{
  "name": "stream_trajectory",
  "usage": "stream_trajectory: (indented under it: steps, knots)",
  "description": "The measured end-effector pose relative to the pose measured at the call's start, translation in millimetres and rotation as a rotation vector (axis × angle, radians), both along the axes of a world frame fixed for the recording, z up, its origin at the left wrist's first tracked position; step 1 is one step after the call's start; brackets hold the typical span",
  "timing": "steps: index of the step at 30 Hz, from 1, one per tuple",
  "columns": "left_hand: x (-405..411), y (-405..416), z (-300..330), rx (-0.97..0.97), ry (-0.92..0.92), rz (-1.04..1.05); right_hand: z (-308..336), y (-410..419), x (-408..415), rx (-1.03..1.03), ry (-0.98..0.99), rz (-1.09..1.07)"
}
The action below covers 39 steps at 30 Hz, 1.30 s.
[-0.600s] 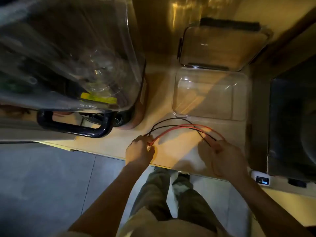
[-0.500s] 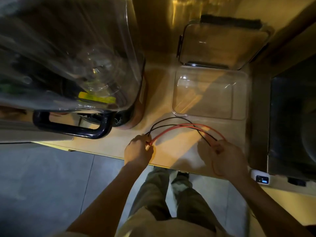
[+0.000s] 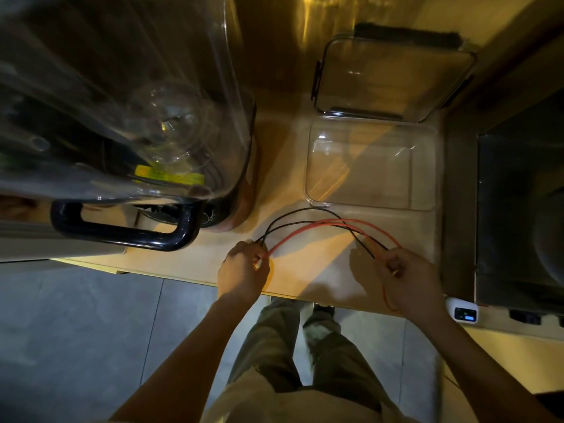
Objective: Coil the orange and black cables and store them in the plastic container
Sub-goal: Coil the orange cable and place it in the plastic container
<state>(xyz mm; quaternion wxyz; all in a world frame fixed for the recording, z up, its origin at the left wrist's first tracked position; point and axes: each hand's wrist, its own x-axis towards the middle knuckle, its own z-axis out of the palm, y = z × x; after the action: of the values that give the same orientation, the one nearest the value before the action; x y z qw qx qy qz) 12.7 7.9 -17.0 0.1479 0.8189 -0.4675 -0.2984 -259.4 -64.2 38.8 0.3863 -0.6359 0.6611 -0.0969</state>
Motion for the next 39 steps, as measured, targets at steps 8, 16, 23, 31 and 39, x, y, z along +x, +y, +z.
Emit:
stream_trajectory:
  steps: [8, 16, 23, 31, 39]
  knots:
    - [11, 9, 15, -0.087, 0.347, 0.037, 30, 10, -16, 0.012, -0.088, -0.059]
    - [12, 0, 64, 0.021, 0.817, -0.011, 73, 15, -19, -0.067, -0.173, -0.076]
    - [4, -15, 96, -0.024, 1.023, -0.01, 124, 14, -13, -0.324, -0.299, -0.093]
    - [0, -29, 121, -0.114, 1.299, 0.006, 171, 16, -7, -0.503, -0.293, -0.11]
    - [-4, -36, 145, -0.199, 1.41, 0.076, 204, 0, -7, -0.691, -0.214, -0.046]
